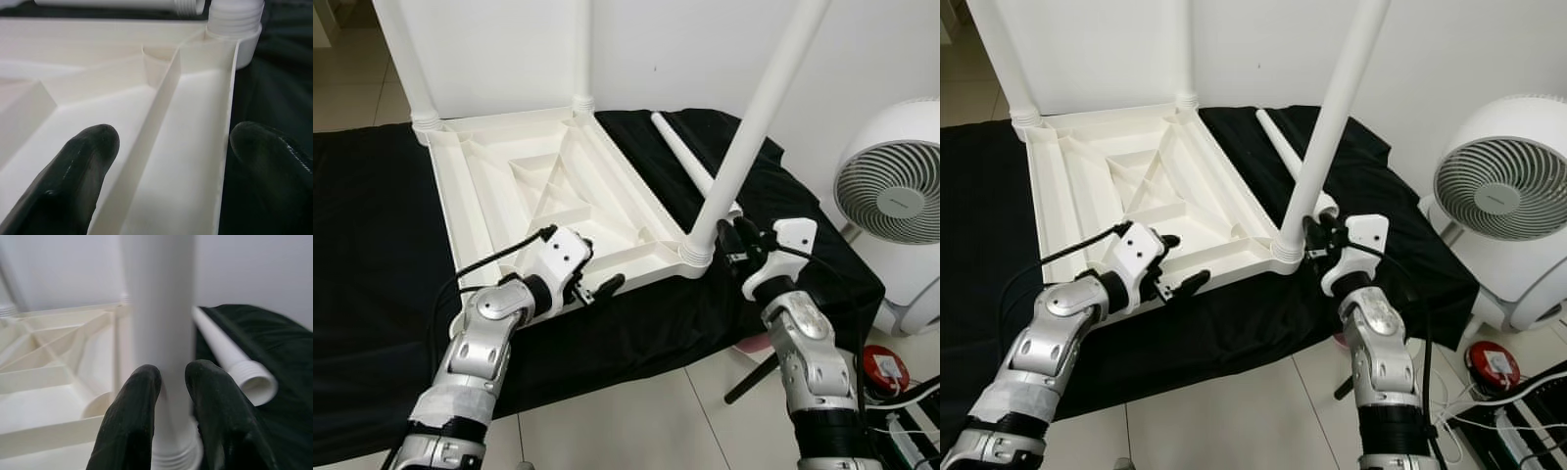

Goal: Building children table

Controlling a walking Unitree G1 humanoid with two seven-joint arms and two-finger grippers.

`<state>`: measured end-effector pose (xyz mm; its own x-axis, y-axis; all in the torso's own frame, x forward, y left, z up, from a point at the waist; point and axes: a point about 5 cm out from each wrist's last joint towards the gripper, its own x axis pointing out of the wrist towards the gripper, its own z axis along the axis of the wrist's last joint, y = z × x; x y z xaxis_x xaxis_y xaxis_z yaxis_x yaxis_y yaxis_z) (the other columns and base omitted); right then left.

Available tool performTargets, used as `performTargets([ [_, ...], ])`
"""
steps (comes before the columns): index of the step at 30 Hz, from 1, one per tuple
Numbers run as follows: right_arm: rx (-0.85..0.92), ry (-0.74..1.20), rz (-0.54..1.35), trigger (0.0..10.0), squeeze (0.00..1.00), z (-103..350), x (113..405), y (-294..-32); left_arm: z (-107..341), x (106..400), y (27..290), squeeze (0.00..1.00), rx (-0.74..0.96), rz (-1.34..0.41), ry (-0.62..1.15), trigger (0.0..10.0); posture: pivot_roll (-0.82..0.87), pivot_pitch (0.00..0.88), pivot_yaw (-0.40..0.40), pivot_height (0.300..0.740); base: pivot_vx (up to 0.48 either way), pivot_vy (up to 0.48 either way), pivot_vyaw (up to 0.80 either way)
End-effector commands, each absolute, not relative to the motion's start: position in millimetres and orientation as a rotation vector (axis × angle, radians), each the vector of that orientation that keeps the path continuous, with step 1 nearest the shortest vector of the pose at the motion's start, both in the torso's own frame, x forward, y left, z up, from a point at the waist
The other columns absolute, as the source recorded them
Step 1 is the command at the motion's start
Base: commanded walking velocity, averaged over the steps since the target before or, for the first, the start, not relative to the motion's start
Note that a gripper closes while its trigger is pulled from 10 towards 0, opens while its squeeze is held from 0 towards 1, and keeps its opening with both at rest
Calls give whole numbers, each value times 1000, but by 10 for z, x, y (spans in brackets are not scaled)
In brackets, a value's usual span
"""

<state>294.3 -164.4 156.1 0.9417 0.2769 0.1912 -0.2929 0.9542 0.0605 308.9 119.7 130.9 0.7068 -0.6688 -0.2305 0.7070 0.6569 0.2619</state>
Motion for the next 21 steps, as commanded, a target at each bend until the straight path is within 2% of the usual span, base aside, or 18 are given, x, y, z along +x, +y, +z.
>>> performTargets([
  [1,115,-174,376,10000,0,1542,2879,-1529,1262,3199,1294,0,368,-514,140,10000,-21,0,-59,740,0,0,0],
  [11,149,-159,409,10000,0,1472,2811,-1398,1260,3377,1398,0,385,-348,209,10000,-30,0,-40,740,0,0,0],
  [21,193,-146,417,10000,0,1408,2727,-1355,1358,3441,1380,0,345,-355,204,10000,-36,0,-29,740,0,0,0],
])
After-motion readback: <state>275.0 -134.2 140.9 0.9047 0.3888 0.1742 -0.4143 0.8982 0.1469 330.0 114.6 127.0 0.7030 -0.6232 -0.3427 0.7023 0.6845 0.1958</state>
